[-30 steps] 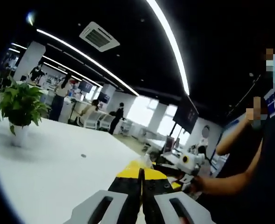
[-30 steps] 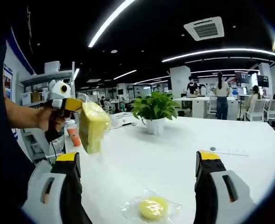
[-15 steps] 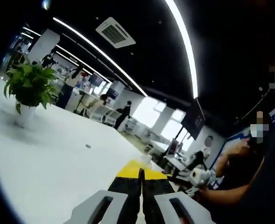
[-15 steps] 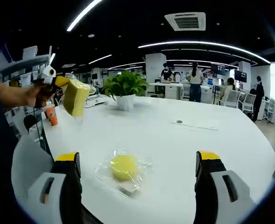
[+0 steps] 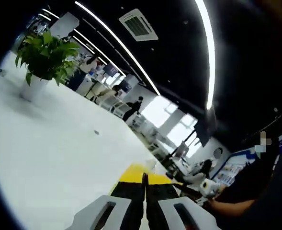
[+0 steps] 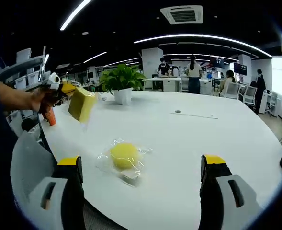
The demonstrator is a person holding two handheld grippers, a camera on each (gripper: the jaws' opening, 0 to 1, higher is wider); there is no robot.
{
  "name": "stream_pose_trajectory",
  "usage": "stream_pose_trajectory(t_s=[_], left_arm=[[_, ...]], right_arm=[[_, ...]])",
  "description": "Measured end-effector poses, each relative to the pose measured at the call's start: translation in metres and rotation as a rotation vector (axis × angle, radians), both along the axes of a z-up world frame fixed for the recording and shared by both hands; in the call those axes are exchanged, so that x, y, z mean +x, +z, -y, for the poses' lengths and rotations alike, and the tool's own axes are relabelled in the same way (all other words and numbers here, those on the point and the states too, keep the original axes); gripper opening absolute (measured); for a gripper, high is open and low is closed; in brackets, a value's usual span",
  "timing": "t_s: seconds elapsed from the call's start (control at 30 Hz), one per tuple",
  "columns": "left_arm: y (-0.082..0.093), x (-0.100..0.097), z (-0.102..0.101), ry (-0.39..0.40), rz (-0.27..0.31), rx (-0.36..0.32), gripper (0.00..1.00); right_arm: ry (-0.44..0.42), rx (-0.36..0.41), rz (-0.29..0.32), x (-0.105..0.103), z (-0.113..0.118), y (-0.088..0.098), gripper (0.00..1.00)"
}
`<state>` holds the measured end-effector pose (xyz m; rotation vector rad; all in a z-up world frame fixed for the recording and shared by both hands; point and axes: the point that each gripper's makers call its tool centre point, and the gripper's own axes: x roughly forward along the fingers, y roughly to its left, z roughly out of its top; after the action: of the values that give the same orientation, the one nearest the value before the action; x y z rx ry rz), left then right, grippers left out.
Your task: Compare the silicone blocks by pressing each to a similar depth, holding the contact briefly, and releasing to observe deformation and rebound differences across the visible hardness samples.
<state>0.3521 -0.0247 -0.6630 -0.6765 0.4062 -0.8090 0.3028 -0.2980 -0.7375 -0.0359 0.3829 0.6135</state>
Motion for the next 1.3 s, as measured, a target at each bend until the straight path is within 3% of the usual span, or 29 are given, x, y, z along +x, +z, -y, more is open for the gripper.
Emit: stream_pose_trajectory(t_s=[0.37,0.57,0.83,1.0,1.13,1.3], left_arm=[[-0.056,0.008,-0.001,-0.014,-0.146,0.011,0.00],[-0.073,0.019,-0.008,0.008,-0.194,0.006,0.00],[-0.110,0.035,-0.010,-0.006,-0.200,0.190,0.00],[-0.134,0.041,-0.021,0.044,-0.202,0.297,0.00],[-0.144,0.042,-0.024,0.065,-0.209,0.305,0.00],[-0.158,0.038,-0.025,0.022,-0.158,0.391,0.00]], right_arm=[[-0.028,0.001,-0.030,-0.008,0.008,-0.011,0.96],[-0.039,0.023,-0.040,-0.012,0.003,-0.010,0.96],[-0.056,0.018,-0.051,-0.011,0.006,-0.012,0.96],[-0.073,0.042,-0.049,-0.012,0.006,-0.011,0.96],[-0.083,0.040,-0.045,-0.013,0.007,-0.014,0.96],[-0.084,0.020,-0.064,-0.015,0.007,-0.019,0.96]])
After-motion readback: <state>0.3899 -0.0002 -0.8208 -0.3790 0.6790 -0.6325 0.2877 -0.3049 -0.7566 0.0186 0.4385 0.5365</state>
